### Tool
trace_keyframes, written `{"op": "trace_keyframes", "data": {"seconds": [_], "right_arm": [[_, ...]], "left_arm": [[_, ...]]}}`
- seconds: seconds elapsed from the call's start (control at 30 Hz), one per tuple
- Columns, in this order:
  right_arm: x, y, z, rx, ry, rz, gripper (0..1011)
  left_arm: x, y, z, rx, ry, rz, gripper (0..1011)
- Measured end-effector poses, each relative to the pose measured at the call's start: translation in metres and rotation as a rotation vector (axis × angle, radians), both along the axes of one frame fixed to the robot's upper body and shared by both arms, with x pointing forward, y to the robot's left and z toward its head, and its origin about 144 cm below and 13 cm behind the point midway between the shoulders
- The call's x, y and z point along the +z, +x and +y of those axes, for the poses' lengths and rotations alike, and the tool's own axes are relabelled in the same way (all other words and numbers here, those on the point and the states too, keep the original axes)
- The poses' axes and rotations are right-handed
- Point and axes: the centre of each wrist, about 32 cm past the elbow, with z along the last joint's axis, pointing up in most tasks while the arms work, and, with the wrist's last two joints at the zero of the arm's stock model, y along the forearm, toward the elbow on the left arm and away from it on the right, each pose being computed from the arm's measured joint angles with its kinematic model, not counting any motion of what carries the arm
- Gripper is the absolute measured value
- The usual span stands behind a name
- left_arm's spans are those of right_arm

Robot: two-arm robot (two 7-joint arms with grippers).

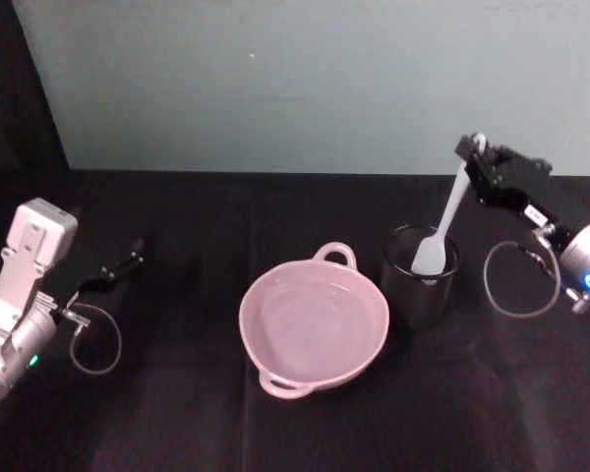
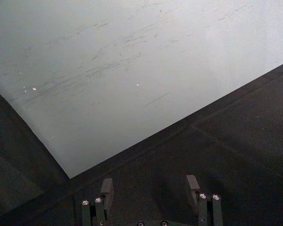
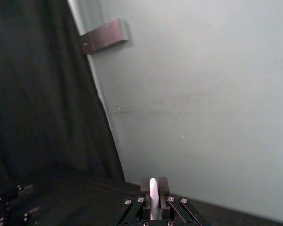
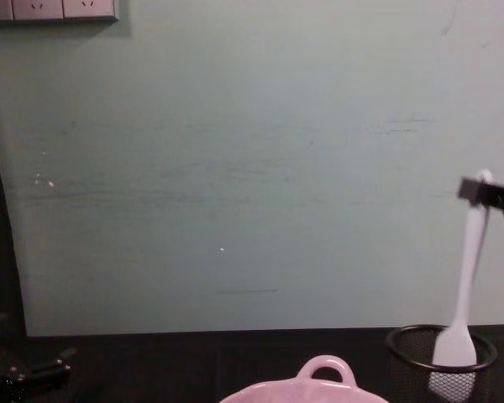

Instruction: Use the one hand to pick up the spoon and stir the clear water in the bowl.

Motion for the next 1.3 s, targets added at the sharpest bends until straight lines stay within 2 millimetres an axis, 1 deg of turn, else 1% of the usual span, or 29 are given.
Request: {"op": "trace_keyframes", "data": {"seconds": [0.03,0.13,0.23,0.57,0.7,1.3], "right_arm": [[0.008,0.001,0.002,0.008,-0.029,-0.019,116],[0.018,0.001,0.006,0.025,-0.06,-0.042,116],[0.035,0.002,0.01,0.05,-0.097,-0.079,116],[0.073,-0.001,0.015,0.081,-0.156,-0.135,116],[0.076,-0.001,0.015,0.079,-0.157,-0.139,116],[0.076,-0.001,0.016,0.077,-0.153,-0.14,116]], "left_arm": [[0.0,0.0,0.0,0.0,0.0,0.0,1005],[0.0,0.0,0.0,0.0,0.0,0.0,1005],[0.0,0.0,0.0,0.0,0.0,0.0,1005],[0.0,0.0,0.0,0.0,0.0,0.0,1005],[0.0,0.0,0.0,0.0,0.0,0.0,1005],[0.0,0.0,0.0,0.0,0.0,0.0,1005]]}}
